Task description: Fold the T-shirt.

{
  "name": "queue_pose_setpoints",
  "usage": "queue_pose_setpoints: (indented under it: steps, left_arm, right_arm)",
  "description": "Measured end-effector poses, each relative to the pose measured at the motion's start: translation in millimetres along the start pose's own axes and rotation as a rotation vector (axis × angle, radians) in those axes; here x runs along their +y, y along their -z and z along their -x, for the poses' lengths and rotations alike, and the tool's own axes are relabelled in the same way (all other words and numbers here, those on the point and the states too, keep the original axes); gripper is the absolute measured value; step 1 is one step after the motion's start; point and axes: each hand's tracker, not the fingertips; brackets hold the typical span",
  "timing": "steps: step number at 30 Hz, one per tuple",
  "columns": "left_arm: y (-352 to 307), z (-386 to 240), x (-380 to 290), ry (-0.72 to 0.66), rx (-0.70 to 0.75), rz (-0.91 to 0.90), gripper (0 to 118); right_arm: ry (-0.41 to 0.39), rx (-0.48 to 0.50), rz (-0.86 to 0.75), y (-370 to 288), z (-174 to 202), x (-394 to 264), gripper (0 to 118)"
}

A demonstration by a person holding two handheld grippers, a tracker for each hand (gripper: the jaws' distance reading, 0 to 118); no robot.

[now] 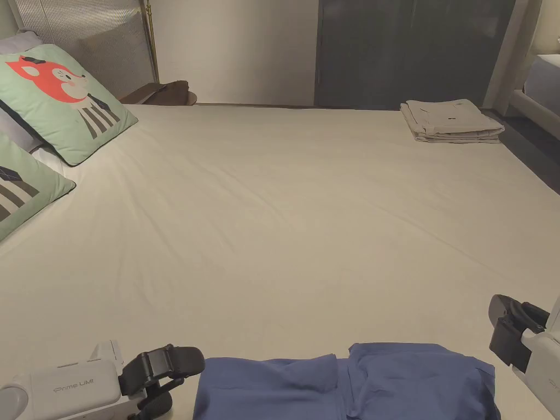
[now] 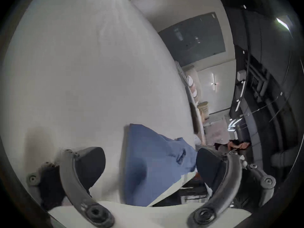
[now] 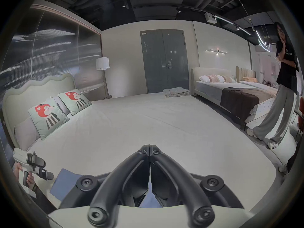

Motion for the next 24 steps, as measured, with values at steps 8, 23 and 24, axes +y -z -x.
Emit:
queue_pose_setpoints:
  steps: [8, 23, 24]
  left_arm:
    - [54, -5, -23, -0.116, -0.149, 0.15, 107]
    - [-11, -10, -24, -0.095, -0.01, 0.054, 9]
    - [-25, -8, -20, -0.101, 0.01, 0.018, 9]
  right_arm:
    - [-0.008, -0.006, 0.001, -2, 3, 4, 0]
    - [-0.009, -0.015, -0.01, -6, 5, 10, 0]
    - [-0.007, -0.012, -0.01, -6, 5, 11, 0]
